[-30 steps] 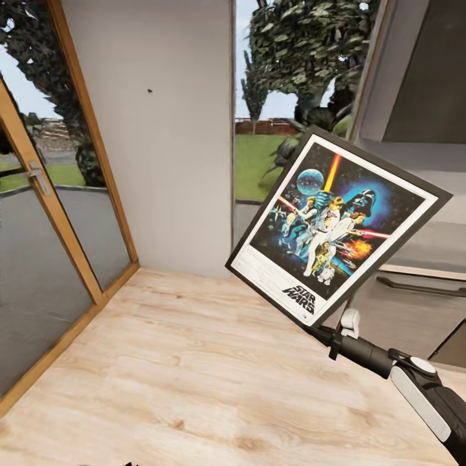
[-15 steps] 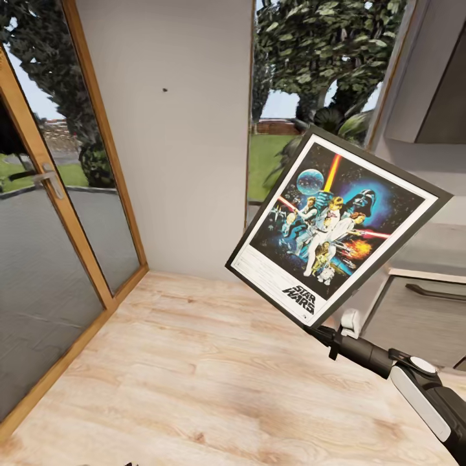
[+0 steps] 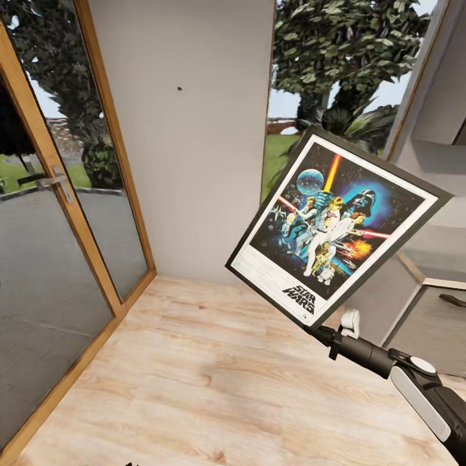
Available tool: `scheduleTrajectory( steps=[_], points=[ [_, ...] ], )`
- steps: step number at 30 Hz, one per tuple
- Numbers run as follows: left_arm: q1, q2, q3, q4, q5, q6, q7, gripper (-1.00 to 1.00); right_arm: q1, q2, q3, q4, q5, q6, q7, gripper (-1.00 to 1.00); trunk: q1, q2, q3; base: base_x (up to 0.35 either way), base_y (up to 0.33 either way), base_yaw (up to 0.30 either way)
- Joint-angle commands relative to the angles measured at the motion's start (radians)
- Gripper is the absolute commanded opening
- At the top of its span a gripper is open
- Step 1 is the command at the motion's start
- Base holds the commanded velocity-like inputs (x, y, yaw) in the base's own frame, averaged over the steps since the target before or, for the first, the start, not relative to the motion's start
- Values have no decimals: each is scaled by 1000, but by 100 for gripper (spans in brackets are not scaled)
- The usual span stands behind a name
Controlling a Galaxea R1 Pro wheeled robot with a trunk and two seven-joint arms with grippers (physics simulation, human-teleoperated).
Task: Pick up the poster from the kitchen countertop and hang it on one of the wall nails in the kitchen.
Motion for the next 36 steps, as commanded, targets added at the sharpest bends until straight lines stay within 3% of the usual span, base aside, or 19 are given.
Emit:
scheduleTrajectory(
  steps=[1,19,36],
  points=[
    [0,1,-1,-1,4,11,-2,100,-2,-1,2,0,-11,10,2,-100,1,-2,-2,217,310,0],
    [0,2,-1,-1,4,11,-2,100,-2,-1,2,0,-11,10,2,-100,1,-2,-2,211,310,-6],
    [0,2,0,-1,4,11,-2,100,-2,-1,2,0,-11,10,2,-100,1,-2,-2,171,320,-121]
  ],
)
